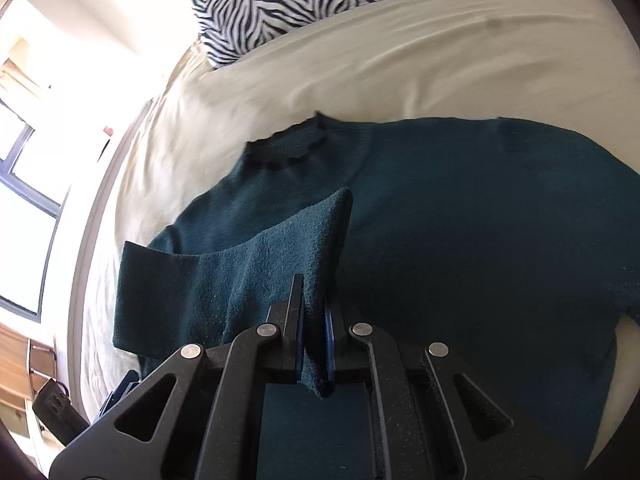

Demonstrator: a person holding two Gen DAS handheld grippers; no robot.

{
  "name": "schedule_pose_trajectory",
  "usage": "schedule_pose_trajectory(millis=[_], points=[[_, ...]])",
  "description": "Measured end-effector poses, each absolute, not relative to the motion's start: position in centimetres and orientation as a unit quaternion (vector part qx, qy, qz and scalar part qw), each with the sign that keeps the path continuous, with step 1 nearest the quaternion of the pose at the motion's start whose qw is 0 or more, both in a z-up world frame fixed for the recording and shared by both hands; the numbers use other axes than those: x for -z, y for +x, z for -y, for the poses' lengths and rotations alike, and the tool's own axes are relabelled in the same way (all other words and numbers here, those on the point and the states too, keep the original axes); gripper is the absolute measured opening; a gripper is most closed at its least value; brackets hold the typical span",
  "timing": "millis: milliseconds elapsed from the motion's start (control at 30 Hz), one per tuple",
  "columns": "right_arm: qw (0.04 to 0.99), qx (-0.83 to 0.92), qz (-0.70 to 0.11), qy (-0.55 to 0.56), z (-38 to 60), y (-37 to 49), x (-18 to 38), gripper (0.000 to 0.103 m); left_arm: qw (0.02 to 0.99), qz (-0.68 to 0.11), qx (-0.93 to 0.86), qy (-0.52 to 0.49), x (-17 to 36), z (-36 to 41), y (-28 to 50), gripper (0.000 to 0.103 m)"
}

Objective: Fold small clothes

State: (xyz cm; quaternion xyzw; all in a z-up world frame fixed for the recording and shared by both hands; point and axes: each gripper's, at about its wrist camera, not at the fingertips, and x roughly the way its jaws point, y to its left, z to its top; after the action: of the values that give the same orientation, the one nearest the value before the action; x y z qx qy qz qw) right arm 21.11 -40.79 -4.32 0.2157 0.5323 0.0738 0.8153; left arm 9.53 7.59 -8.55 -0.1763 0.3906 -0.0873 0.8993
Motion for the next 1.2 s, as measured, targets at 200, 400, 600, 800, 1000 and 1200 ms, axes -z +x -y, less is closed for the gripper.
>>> schedule_pose_trajectory(millis=[200,400,600,800,1000,1200], points=[[0.807,-0.047,-0.539,0.237,43.7,20.7,6.6,0.007,0.895,-0.374,0.073,-0.230,6.7,-11.5,11.5,0.038],[0.810,-0.041,-0.539,0.227,42.8,21.6,7.7,0.007,0.899,-0.364,0.102,-0.220,4.1,-11.6,15.3,0.036],[0.813,-0.036,-0.541,0.209,42.2,22.8,7.5,0.007,0.889,-0.384,0.114,-0.222,4.4,-10.6,18.8,0.034],[0.807,-0.029,-0.550,0.212,43.2,22.0,8.1,0.007,0.885,-0.402,0.115,-0.206,5.5,-9.5,20.2,0.034],[0.806,-0.029,-0.551,0.214,43.4,21.9,8.7,0.007,0.883,-0.415,0.104,-0.195,6.6,-9.4,21.5,0.034],[0.801,-0.031,-0.551,0.231,44.0,21.3,8.9,0.007,0.884,-0.414,0.106,-0.189,6.6,-9.6,22.5,0.034]])
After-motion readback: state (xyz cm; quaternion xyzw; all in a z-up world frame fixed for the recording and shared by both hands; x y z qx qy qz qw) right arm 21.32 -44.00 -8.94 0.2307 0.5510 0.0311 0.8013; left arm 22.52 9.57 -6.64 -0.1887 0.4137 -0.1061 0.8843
